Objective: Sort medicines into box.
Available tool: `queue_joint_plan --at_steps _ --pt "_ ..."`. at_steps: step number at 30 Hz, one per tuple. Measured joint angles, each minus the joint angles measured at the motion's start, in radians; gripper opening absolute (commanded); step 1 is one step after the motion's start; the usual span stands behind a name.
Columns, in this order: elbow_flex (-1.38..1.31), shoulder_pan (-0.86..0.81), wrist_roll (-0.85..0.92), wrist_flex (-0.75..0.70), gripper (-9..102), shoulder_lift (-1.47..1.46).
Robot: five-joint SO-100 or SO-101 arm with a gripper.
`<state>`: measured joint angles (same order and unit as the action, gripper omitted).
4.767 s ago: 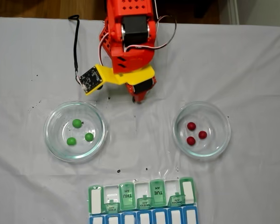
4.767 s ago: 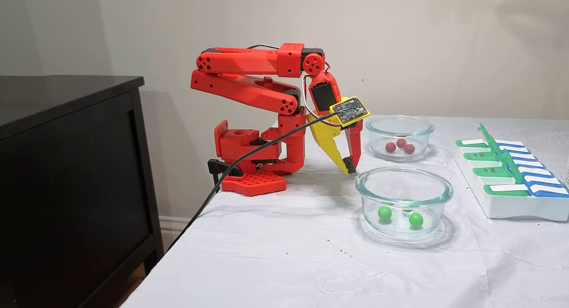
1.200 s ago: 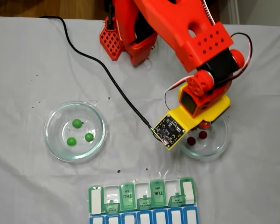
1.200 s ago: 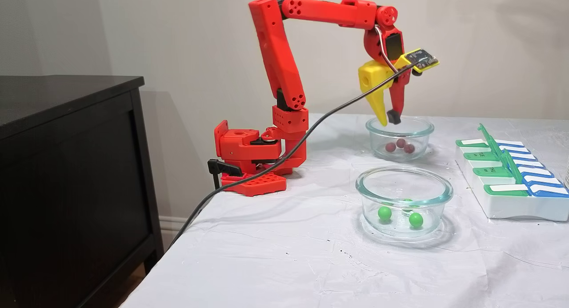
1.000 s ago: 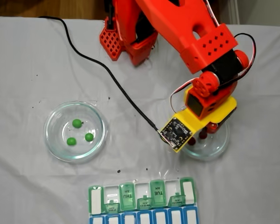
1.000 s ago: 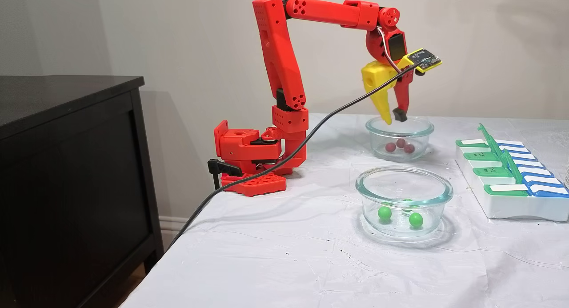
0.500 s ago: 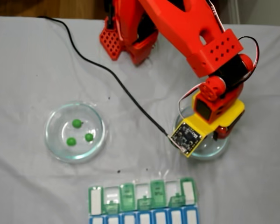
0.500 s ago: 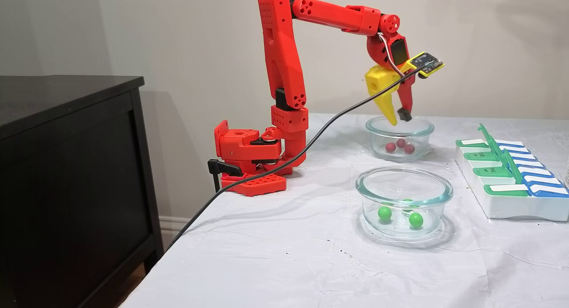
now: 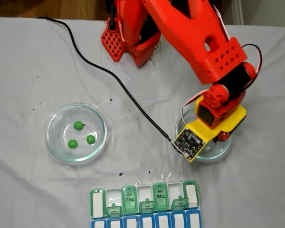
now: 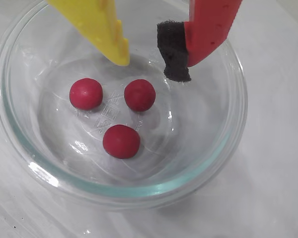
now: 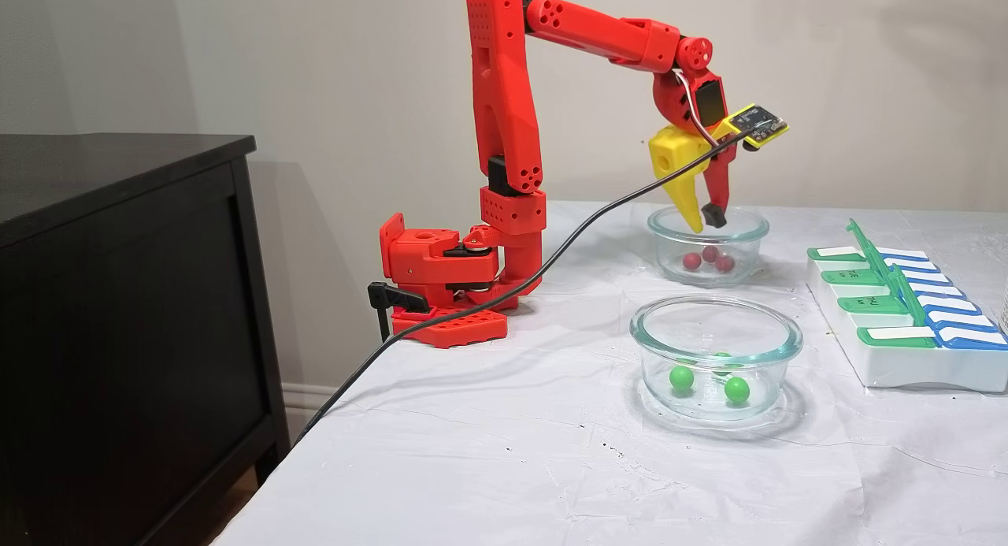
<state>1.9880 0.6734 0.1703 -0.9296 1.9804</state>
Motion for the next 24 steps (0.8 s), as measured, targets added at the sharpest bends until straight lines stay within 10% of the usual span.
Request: queue_joint_plan --at_steps 24 --pt "0.069 -0.002 -0.002 0.097 16 -0.049"
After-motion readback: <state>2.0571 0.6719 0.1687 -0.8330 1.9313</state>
